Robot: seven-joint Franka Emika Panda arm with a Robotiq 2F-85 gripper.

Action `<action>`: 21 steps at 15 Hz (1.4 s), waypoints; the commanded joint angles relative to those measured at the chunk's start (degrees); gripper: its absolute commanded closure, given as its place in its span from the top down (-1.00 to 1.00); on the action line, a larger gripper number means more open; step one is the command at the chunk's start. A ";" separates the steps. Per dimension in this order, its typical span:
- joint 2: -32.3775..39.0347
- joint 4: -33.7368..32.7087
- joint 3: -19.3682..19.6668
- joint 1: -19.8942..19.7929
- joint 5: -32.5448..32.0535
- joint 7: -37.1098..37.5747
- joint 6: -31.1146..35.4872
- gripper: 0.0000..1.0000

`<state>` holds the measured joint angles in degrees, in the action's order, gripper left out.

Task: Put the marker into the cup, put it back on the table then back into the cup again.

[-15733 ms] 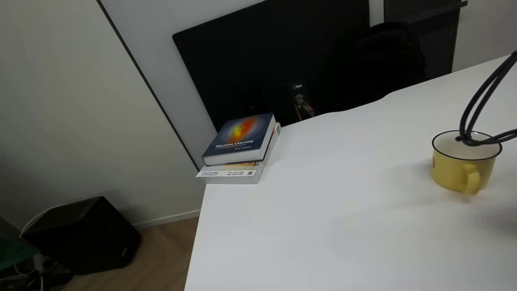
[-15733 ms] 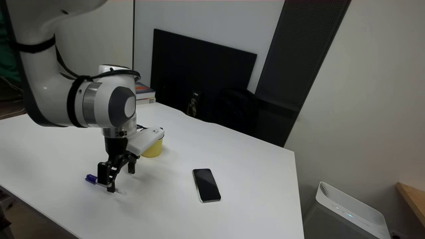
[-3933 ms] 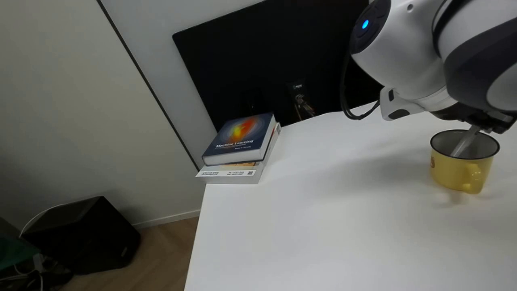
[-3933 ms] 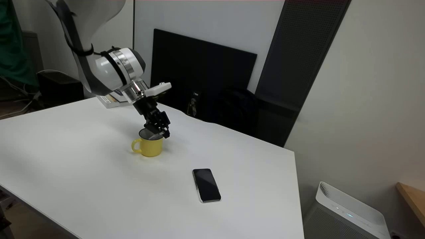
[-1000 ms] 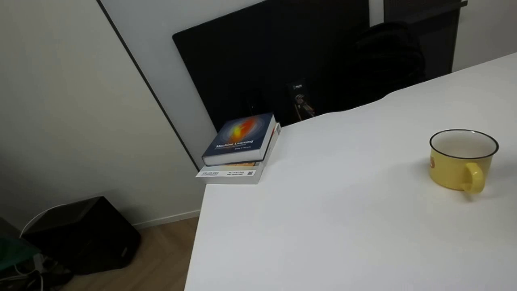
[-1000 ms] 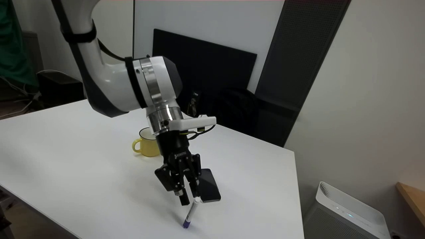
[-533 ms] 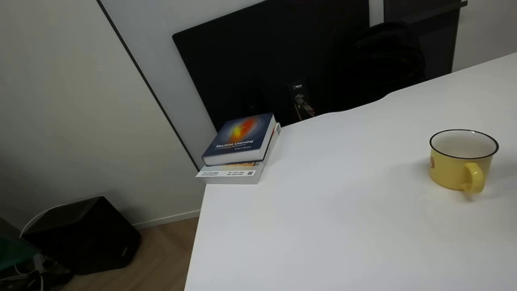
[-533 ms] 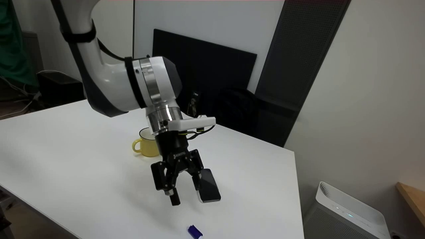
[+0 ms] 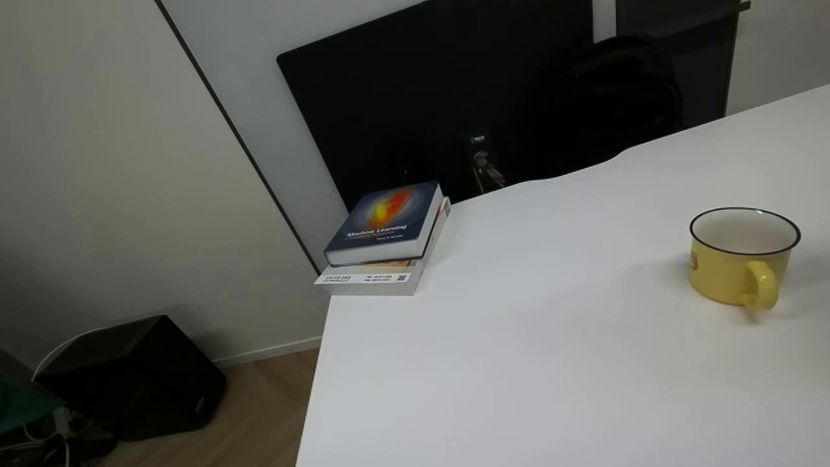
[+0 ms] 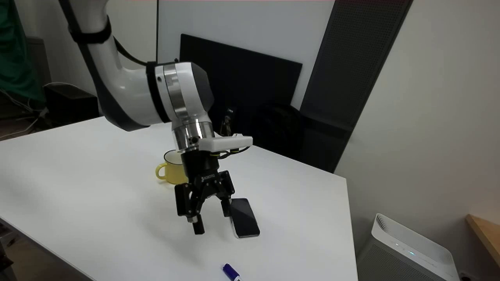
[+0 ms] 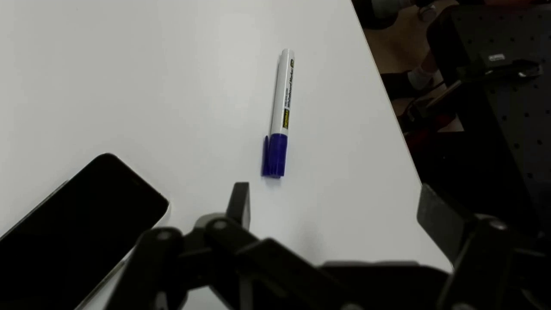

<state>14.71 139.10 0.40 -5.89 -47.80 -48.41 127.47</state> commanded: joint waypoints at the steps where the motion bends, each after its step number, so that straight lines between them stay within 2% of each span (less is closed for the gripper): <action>1: -4.83 2.91 -0.48 -2.17 6.81 -10.22 6.04 1.00; 5: -7.97 4.63 0.51 -2.18 15.43 -18.79 9.73 1.00; 8: -10.61 5.51 2.29 -1.34 19.17 -12.06 9.09 1.00; 14: -14.89 5.65 4.10 -1.73 31.22 -8.93 8.22 1.00; 17: -16.68 6.59 5.36 -1.97 34.84 -5.94 11.19 1.00; 21: -18.97 8.62 6.87 -2.37 36.12 -0.01 16.59 1.00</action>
<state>-1.01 144.90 6.27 -7.96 -12.44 -53.77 140.14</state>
